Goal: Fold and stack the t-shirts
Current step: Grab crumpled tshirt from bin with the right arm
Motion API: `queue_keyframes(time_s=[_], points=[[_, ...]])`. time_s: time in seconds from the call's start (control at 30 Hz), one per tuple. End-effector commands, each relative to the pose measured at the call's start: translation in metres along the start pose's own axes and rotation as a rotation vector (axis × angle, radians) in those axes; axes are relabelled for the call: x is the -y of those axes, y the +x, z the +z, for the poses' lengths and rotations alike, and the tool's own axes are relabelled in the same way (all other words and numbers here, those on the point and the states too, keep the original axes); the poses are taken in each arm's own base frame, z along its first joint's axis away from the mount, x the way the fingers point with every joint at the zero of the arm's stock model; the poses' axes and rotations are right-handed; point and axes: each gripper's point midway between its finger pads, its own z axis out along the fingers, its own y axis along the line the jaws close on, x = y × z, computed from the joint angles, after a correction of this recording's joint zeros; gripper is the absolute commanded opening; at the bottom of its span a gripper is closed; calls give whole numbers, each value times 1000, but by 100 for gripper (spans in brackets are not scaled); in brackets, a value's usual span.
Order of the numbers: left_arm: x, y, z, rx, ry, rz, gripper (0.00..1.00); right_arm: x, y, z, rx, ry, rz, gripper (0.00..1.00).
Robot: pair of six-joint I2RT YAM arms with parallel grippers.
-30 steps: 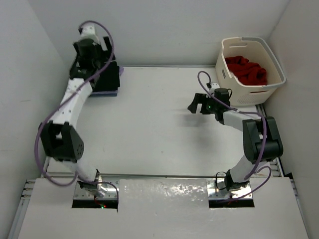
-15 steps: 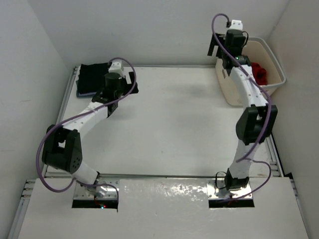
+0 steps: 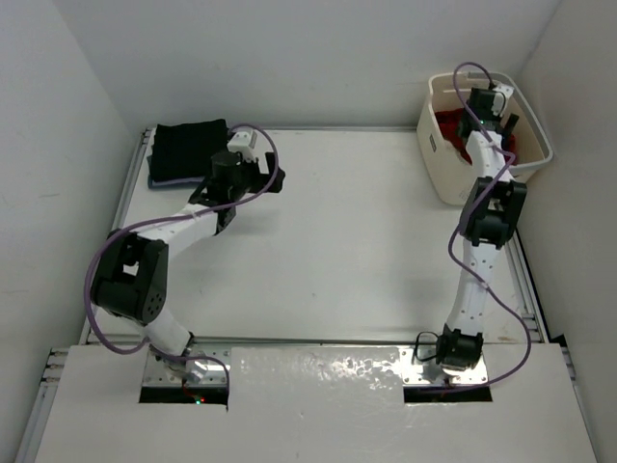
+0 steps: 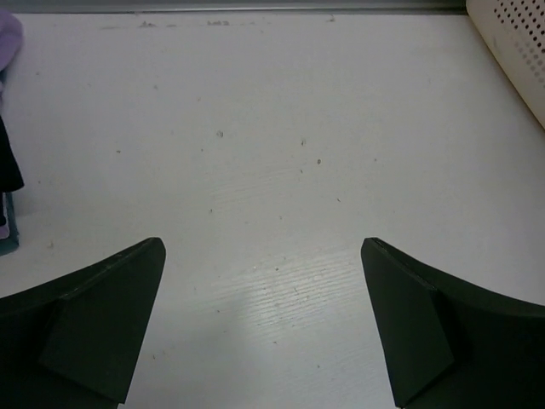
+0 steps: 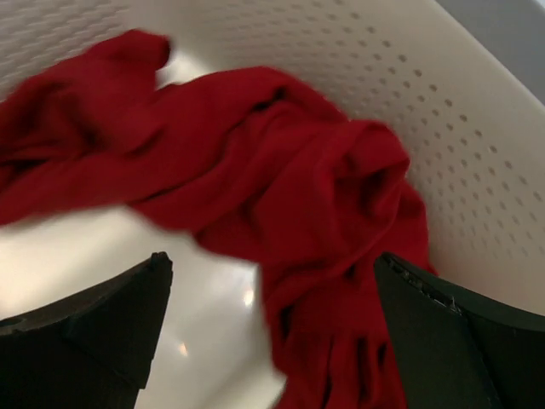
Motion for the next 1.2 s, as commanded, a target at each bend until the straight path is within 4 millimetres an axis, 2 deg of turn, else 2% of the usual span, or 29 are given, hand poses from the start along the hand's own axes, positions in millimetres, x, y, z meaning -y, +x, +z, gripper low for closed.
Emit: queue_keyframes(time_s=[0.0,0.03,0.07,0.13,0.23,0.3,0.33,0.43,0.47,0.53,0.57,0.63,0.7,0.77,0.8,0.83,0.87,0.9,0.93,1.0,1.07,1.1,1.17], points=[[24,-22,6,68,108,37,100,2,-33,23,136,12,73,99],[21,-20,8,62,93,38,100,-2,-18,38,126,14,70,99],[20,-24,9,69,86,38,100,-1,-22,46,153,17,98,99],[19,-25,12,67,78,39,100,-4,-10,63,148,10,118,99],[18,-24,15,60,71,38,100,8,1,75,132,31,167,99],[17,-28,18,63,63,42,100,7,14,83,118,-4,189,97],[16,-28,21,58,58,45,100,7,14,84,118,-4,194,95],[19,-26,24,45,80,50,100,10,21,89,115,18,195,71],[21,-26,24,48,90,47,100,8,13,87,140,3,210,44],[26,-26,23,56,121,46,100,4,9,84,158,-23,217,10],[27,-26,22,55,122,43,100,4,-13,75,215,-32,237,0],[30,-28,19,62,133,45,100,0,-32,66,251,-71,227,0],[32,-32,17,73,140,45,100,-2,-68,42,306,-97,223,0],[34,-35,13,87,149,39,100,-8,-86,18,351,-114,186,0],[37,-38,11,96,162,37,100,-3,-116,-11,411,-122,194,0],[38,-38,10,96,169,31,100,-14,-108,-26,408,-129,139,0],[39,-38,9,95,176,26,100,-17,-124,-46,462,-136,138,0],[41,-41,7,101,182,21,100,-12,-150,-78,524,-142,142,0],[42,-42,5,102,184,18,100,-25,-148,-96,538,-143,116,0],[44,-45,0,106,189,13,100,-21,-182,-140,640,-136,90,0],[45,-47,-5,113,193,12,100,-34,-202,-172,703,-185,55,0],[45,-49,-11,126,192,7,100,-32,-223,-195,752,-215,72,0],[48,-58,-21,159,197,9,100,-40,-244,-220,810,-319,55,0]])
